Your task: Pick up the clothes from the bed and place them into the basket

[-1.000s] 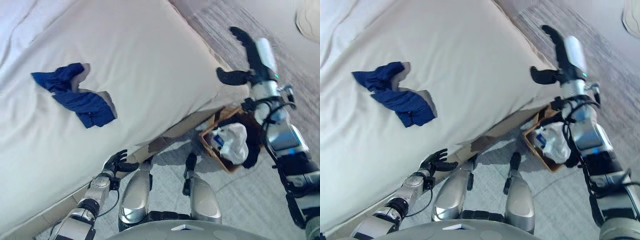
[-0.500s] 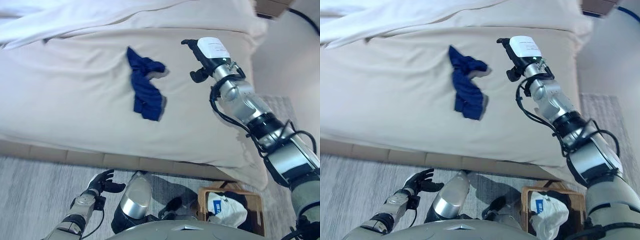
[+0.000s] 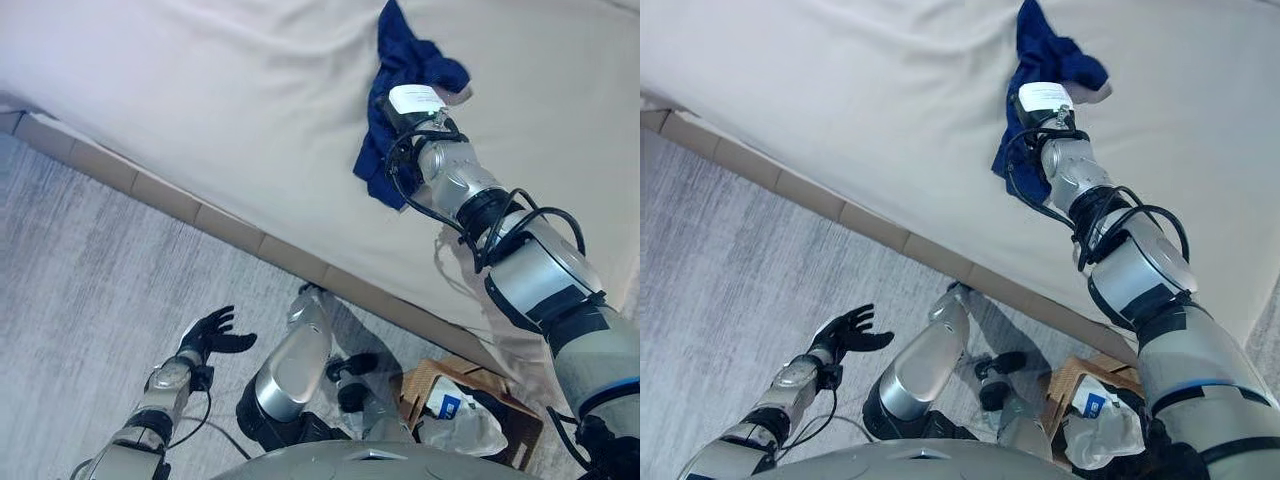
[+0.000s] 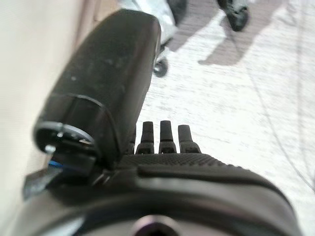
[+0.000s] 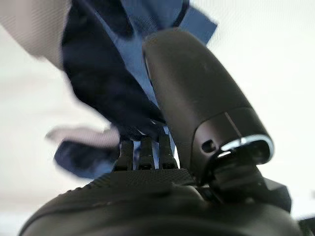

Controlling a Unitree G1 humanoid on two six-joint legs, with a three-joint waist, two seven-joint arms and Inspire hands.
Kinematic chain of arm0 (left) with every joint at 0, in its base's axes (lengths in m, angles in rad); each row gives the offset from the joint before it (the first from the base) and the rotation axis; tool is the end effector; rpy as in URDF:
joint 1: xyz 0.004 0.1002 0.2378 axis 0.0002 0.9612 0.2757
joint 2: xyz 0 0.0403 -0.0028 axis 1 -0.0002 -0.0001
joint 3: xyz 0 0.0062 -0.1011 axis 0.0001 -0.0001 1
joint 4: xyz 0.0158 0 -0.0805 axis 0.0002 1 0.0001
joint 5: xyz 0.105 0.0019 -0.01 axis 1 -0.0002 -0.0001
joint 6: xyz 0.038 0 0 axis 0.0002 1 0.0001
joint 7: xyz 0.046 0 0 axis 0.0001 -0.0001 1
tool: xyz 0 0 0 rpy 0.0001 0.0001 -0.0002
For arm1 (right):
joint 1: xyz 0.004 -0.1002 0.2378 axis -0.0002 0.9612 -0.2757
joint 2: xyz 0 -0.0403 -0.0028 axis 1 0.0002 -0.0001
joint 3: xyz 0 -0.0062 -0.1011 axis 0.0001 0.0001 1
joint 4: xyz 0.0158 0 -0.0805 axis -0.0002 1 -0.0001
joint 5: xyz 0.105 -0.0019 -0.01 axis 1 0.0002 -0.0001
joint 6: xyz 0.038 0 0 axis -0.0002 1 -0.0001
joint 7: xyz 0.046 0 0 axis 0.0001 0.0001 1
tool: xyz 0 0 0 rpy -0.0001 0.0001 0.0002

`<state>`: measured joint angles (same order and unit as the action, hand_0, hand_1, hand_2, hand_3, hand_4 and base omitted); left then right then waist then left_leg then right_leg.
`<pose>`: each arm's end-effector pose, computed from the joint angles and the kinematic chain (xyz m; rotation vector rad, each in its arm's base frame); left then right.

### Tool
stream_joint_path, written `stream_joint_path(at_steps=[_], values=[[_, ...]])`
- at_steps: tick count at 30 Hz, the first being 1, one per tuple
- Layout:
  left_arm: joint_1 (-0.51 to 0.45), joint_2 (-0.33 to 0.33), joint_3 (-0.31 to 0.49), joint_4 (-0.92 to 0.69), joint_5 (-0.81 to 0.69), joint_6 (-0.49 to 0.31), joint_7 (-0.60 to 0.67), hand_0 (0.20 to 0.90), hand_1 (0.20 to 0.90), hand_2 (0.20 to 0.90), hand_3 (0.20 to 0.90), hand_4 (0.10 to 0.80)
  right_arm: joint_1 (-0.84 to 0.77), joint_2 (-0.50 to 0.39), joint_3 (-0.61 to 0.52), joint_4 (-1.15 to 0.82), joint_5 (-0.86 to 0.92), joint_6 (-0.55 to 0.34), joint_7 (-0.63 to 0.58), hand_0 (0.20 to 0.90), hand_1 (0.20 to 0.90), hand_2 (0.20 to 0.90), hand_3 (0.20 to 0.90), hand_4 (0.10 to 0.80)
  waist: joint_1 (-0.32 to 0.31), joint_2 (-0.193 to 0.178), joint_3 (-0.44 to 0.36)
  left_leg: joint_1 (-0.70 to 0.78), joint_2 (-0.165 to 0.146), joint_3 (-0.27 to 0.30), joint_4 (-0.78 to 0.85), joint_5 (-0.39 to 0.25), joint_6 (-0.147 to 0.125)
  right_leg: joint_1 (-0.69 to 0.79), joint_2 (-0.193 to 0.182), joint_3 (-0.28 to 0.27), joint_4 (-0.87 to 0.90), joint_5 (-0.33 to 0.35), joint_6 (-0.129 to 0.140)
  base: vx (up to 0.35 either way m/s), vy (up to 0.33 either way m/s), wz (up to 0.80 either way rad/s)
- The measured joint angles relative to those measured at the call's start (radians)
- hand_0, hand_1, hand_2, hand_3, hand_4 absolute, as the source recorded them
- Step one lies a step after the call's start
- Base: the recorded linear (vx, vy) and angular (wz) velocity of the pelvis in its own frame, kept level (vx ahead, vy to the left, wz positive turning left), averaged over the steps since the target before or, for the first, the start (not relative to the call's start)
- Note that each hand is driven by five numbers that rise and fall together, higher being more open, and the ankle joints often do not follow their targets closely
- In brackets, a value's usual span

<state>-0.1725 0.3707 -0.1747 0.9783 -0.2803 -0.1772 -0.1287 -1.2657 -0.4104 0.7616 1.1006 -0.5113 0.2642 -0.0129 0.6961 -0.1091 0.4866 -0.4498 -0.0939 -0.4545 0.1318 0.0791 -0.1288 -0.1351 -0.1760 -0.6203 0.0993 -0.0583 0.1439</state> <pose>0.1808 0.2466 -0.0603 0.1432 0.6408 -0.0131 0.3808 -0.1526 0.2003 -1.5477 0.0630 -0.0429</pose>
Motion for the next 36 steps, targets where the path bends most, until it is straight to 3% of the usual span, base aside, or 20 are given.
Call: stream_joint_path(at_steps=[6,7,8,10,13,16,19,24,25,28,31,32,36], values=[[-0.015,-0.007,-0.018,-0.074,-0.027,-0.040,-0.030,0.900,0.900,0.900,0.900,0.800,-0.082,0.015,-0.002,0.090,0.031,0.195,-0.029,0.900,0.900,0.900,0.900,0.800,0.017,0.005,0.006,-0.126,0.000,-0.076,0.021,0.032,-0.013,-0.109,0.012,-0.031,0.069,-0.034,0.012,-0.036,-0.023,0.36],[-0.011,-0.006,-0.024,-0.077,-0.034,-0.040,-0.031,0.900,0.900,0.900,0.900,0.800,-0.107,0.028,-0.001,0.107,0.044,0.227,-0.028,0.780,0.780,0.780,0.760,0.660,0.019,0.005,0.006,-0.135,0.001,-0.083,0.023,0.032,-0.014,-0.118,0.012,-0.034,0.077,-0.040,0.009,0.004,-0.050,0.09],[-0.008,-0.006,-0.026,-0.082,-0.035,-0.041,-0.034,0.900,0.900,0.900,0.900,0.800,-0.126,0.033,-0.002,0.117,0.058,0.262,-0.025,0.300,0.300,0.300,0.200,0.100,0.022,0.005,0.006,-0.142,0.002,-0.088,0.023,0.032,-0.015,-0.123,0.013,-0.043,0.079,-0.046,0.008,0.015,-0.068,0.18],[-0.003,-0.005,-0.025,-0.095,-0.035,-0.043,-0.036,0.900,0.900,0.900,0.900,0.800,-0.170,0.034,-0.002,0.142,0.089,0.335,-0.021,0.300,0.300,0.300,0.200,0.100,0.028,0.005,0.006,-0.165,0.006,-0.110,0.023,0.029,-0.012,-0.138,0.023,-0.061,0.081,-0.058,-0.008,0.010,-0.065,0.22],[-0.001,-0.004,-0.026,-0.105,-0.035,-0.042,-0.041,0.900,0.900,0.900,0.900,0.800,-0.201,0.021,-0.002,0.156,0.130,0.368,-0.062,0.300,0.300,0.300,0.200,0.100,0.036,0.005,0.006,-0.194,0.008,-0.123,0.040,0.029,-0.012,-0.156,0.031,-0.079,0.089,-0.065,-0.019,0.010,-0.050,0.13],[0.010,-0.001,-0.026,-0.101,-0.032,-0.041,-0.046,0.900,0.900,0.900,0.900,0.800,-0.203,-0.010,-0.010,0.154,0.249,0.343,-0.171,0.300,0.300,0.300,0.200,0.100,0.033,0.005,0.006,-0.195,0.006,-0.123,0.049,0.030,-0.012,-0.156,0.029,-0.078,0.095,-0.065,-0.019,0.002,-0.038,-0.02],[0.013,0.012,-0.026,-0.095,-0.025,-0.047,-0.041,0.900,0.900,0.900,0.900,0.800,-0.198,-0.036,-0.048,0.107,0.360,0.250,-0.324,0.300,0.300,0.300,0.200,0.100,0.007,0.001,0.007,-0.195,0.014,-0.099,0.069,0.032,-0.016,-0.159,0.029,-0.056,0.096,-0.065,-0.018,-0.012,-0.009,-0.26],[0.013,0.052,-0.031,-0.026,-0.001,-0.056,0.018,0.900,0.900,0.900,0.900,0.800,-0.189,-0.095,-0.050,-0.171,0.413,0.083,-0.502,0.300,0.300,0.300,0.200,0.100,-0.036,-0.039,0.029,-0.096,0.065,0.039,0.069,0.034,-0.010,-0.115,0.031,0.063,0.082,-0.040,-0.015,0.043,0.011,-0.77],[0.011,0.067,-0.030,-0.015,0.007,-0.061,0.029,0.900,0.900,0.900,0.900,0.800,-0.187,-0.115,-0.050,-0.207,0.413,0.058,-0.528,0.300,0.300,0.300,0.200,0.100,-0.055,-0.048,0.033,-0.058,0.071,0.059,0.069,0.015,-0.010,-0.083,0.034,0.084,0.066,-0.033,-0.026,0.103,0.025,-0.59],[0.014,0.105,-0.035,0.017,0.008,-0.056,0.070,0.900,0.900,0.900,0.900,0.800,-0.159,-0.188,-0.099,-0.337,0.413,-0.004,-0.563,0.300,0.300,0.300,0.200,0.100,-0.112,-0.075,0.036,0.071,0.089,0.122,0.050,-0.006,0.014,0.030,0.049,0.151,0.000,-0.025,-0.030,0.058,0.070,-0.52],[0.023,0.118,-0.047,0.025,0.008,-0.039,0.093,0.900,0.900,0.900,0.900,0.800,-0.123,-0.235,-0.182,-0.446,0.411,-0.040,-0.596,0.300,0.300,0.300,0.200,0.100,-0.158,-0.095,0.021,0.148,0.094,0.185,0.021,-0.014,0.026,0.085,0.048,0.207,-0.053,-0.016,-0.024,0.110,0.029,-0.58],[0.028,0.121,-0.045,0.018,0.009,-0.017,0.107,0.900,0.900,0.900,0.900,0.800,-0.082,-0.264,-0.252,-0.546,0.409,-0.046,-0.601,0.300,0.300,0.300,0.200,0.100,-0.212,-0.104,0.013,0.173,0.092,0.210,0.010,-0.020,0.035,0.107,0.048,0.238,-0.079,-0.017,-0.024,0.137,-0.013,-0.48],[0.032,0.111,-0.046,0.010,0.047,0.046,0.132,0.900,0.900,0.900,0.900,0.800,-0.008,-0.298,-0.358,-0.659,0.399,-0.041,-0.617,0.300,0.300,0.300,0.200,0.100,-0.299,-0.112,-0.008,0.238,0.083,0.281,0.001,-0.030,0.060,0.139,0.028,0.310,-0.085,0.013,-0.016,0.128,-0.008,-0.49]])
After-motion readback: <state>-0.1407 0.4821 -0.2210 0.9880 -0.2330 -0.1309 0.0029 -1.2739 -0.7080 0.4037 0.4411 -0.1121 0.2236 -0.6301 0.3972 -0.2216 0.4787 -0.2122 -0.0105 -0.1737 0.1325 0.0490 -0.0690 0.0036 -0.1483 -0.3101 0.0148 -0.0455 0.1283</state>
